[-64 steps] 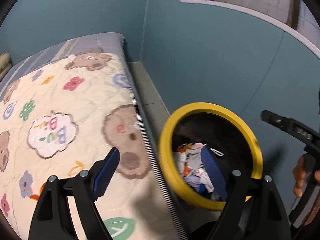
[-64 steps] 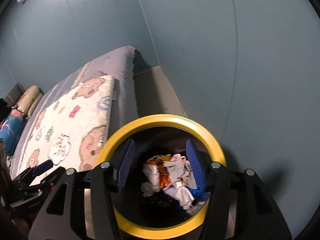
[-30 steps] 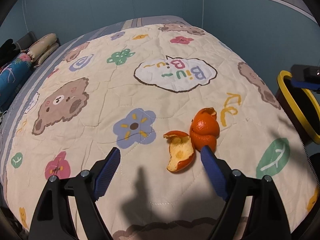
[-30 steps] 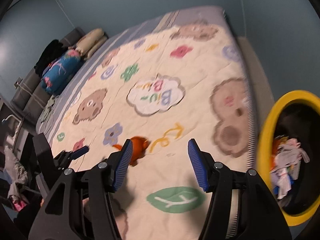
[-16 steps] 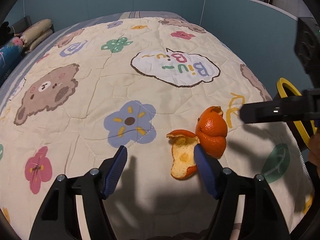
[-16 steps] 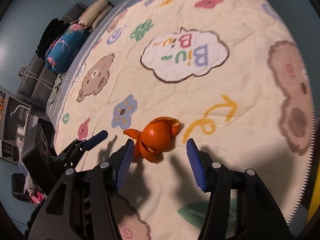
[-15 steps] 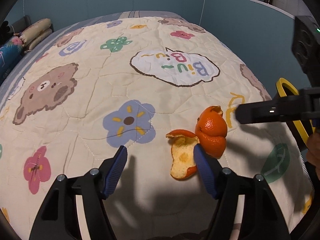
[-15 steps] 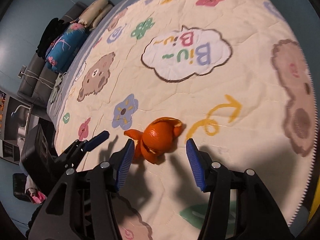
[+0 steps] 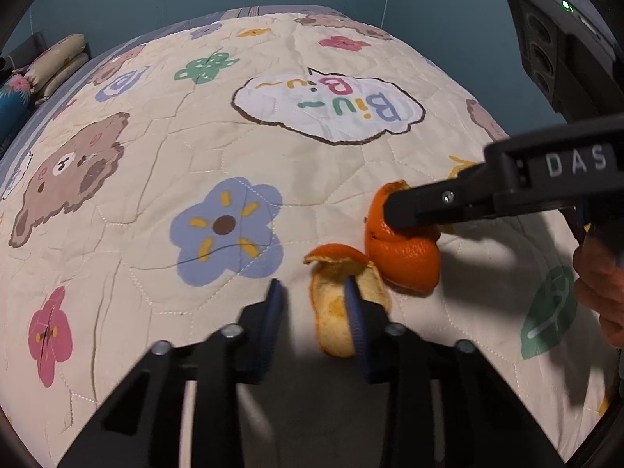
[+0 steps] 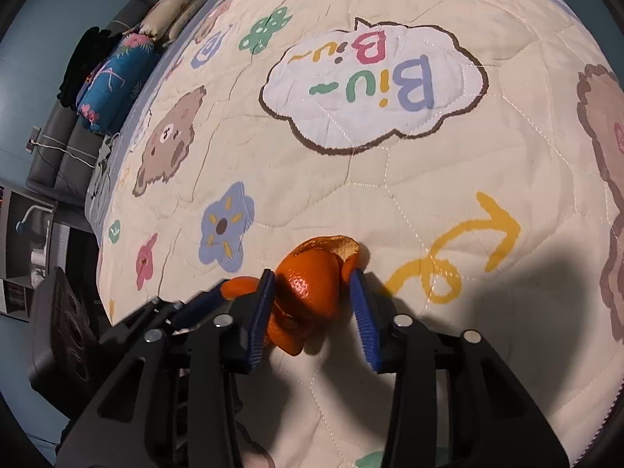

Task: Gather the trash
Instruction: 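Grasp the flat peel piece with the left tool while the right grasps the round peel, then carry both orange peel pieces with both tools over the yellow bin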

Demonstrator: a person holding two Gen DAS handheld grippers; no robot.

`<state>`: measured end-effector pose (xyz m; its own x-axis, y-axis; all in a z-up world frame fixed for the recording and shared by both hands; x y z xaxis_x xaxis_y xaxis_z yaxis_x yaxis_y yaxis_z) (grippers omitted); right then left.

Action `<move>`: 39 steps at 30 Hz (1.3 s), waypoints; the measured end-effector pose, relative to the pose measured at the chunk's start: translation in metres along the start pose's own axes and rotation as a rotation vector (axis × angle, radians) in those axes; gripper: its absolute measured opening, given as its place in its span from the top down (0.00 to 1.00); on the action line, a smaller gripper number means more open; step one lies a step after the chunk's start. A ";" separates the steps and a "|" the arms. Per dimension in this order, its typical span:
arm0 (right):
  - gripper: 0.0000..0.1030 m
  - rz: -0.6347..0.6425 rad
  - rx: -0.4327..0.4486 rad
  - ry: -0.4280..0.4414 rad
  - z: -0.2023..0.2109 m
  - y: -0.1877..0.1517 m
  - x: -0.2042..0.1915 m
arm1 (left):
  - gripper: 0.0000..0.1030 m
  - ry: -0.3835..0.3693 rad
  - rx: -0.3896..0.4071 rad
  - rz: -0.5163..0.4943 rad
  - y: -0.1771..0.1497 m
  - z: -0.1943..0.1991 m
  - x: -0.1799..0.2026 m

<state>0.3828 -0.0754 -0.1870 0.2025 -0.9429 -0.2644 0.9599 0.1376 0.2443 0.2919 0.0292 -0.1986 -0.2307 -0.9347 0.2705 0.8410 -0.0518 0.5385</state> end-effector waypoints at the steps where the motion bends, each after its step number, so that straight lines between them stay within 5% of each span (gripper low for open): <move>1: 0.70 0.007 0.004 0.000 0.000 0.000 0.000 | 0.84 0.000 -0.002 -0.008 0.000 -0.002 0.002; 10: 0.80 -0.028 0.021 0.050 0.007 0.001 0.011 | 0.96 0.020 0.008 -0.049 0.004 0.001 0.008; 29: 0.86 -0.098 0.108 0.090 0.047 -0.002 0.035 | 0.97 -0.037 0.051 -0.092 0.003 0.040 0.030; 39: 0.86 -0.106 0.161 0.118 0.081 -0.014 0.051 | 0.97 -0.079 0.157 -0.055 0.012 0.091 0.035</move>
<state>0.3641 -0.1496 -0.1280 0.1321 -0.9061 -0.4019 0.9356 -0.0199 0.3524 0.2489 0.0281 -0.1100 -0.3167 -0.9013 0.2956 0.7407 -0.0403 0.6706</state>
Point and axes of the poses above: each gripper's, at about its wrist camera, not at the fingertips, and z roughly against the way its jaws point, x to its right, y to its top, the point moved 2 cm from there along -z, roughly the way its jaws point, and after that the axes turned 14 degrees about -y, right-handed, at the moved point
